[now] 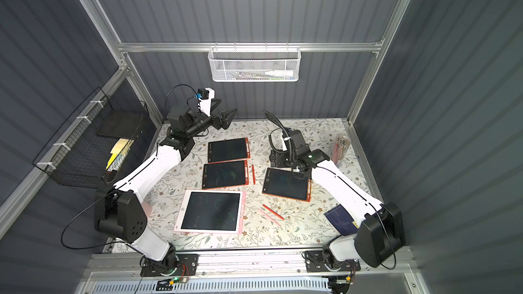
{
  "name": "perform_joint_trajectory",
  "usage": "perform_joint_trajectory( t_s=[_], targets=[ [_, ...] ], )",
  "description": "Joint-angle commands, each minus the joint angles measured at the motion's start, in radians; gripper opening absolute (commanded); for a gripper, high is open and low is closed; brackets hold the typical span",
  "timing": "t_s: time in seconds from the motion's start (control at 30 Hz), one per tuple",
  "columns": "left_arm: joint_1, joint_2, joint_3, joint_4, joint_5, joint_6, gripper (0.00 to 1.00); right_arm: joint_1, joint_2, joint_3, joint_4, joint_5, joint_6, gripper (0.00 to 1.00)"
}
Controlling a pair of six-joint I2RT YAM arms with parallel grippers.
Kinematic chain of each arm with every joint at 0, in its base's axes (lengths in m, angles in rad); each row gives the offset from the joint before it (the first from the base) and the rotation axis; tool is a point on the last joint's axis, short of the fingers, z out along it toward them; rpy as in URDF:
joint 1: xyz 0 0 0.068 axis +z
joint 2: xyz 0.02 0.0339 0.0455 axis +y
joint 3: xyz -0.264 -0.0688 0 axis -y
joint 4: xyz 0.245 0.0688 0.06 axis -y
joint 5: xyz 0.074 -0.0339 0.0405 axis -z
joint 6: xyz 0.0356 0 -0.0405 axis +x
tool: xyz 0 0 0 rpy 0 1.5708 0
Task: Place the stylus back onto the writing tablet
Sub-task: Pick up the stylus from the center of the board.
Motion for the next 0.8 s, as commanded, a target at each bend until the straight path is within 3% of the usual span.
perform_joint_trajectory(
  t_s=[0.0, 0.4, 0.67, 0.77],
  targets=[
    [0.006, -0.027, -0.004, -0.109, -0.035, 0.087, 0.99, 0.021, 0.067, 0.076, -0.131, 0.0, 0.067, 0.67],
    [0.006, -0.314, -0.356, -0.142, -0.213, 0.003, 0.99, 0.085, 0.382, 0.315, -0.242, 0.027, 0.067, 0.53],
    [0.006, -0.337, -0.448, -0.257, -0.235, -0.188, 0.99, 0.115, 0.599, 0.541, -0.356, 0.052, 0.071, 0.49],
    [0.006, -0.342, -0.495, -0.212, -0.151, -0.192, 0.99, 0.123, 0.667, 0.61, -0.382, 0.061, 0.072, 0.45]
  ],
)
